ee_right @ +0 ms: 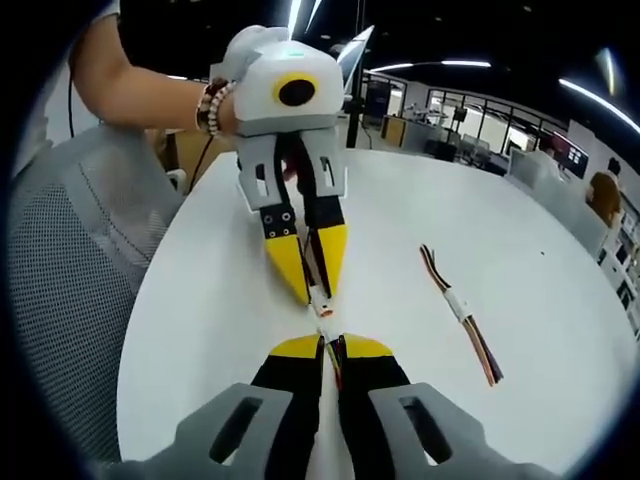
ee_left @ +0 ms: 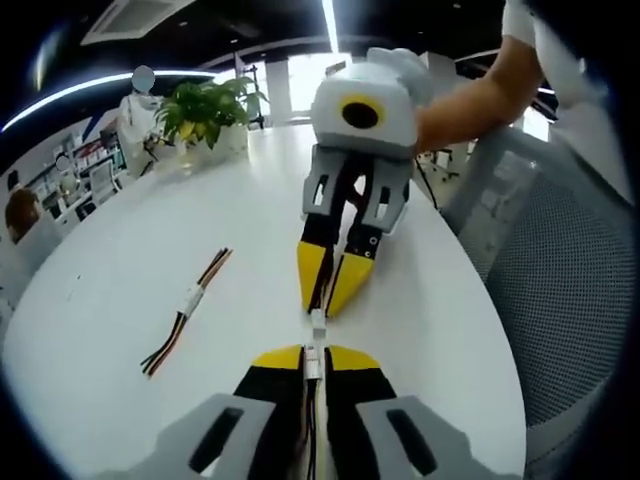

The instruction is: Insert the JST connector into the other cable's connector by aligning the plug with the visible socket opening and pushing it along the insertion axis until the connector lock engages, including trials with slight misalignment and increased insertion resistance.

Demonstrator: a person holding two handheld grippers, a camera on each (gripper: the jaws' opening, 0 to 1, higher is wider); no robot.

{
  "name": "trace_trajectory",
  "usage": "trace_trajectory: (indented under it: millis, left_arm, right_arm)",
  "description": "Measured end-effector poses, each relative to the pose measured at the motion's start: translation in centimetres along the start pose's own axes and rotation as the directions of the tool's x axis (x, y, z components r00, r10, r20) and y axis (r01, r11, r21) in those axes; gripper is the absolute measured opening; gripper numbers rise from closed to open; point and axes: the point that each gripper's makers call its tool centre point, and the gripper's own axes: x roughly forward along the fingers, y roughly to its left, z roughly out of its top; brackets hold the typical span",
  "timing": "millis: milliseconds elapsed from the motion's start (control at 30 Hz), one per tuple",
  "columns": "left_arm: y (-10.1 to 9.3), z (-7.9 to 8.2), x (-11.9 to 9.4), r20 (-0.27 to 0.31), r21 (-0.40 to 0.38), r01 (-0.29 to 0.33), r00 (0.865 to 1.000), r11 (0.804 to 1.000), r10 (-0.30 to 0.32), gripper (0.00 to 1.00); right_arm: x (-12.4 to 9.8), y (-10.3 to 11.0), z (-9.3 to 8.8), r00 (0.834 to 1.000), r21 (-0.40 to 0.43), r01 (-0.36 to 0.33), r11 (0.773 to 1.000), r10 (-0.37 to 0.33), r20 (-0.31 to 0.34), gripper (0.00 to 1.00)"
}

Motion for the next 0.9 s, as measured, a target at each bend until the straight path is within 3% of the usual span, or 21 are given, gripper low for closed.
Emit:
trace_trajectory:
  millis: [333, 467, 900]
  left_arm:
    - [0.0, -0.8, 0.1, -0.023, -0.023, 0.001, 1.0, 1.0, -0.002, 0.04]
    - [0.0, -0.9, 0.0, -0.018, -0.026, 0.007, 1.0, 1.0, -0.007, 0.01]
    - [0.2, 0.2, 0.0, 0.004, 0.023, -0.006, 1.0, 1.0, 0.006, 0.0]
  right_arm:
    - [0.1, 0.1, -0.1, 1.0, 0.004, -0.004, 1.0, 0.004, -0.004, 0.03]
    - [0.1, 0.1, -0.1, 1.0, 0.005, -0.005, 1.0, 0.005, -0.003, 0.03]
    - [0.0, 0.0, 0.2, 1.0, 0.014, 0.005, 1.0, -0.005, 0.01, 0.03]
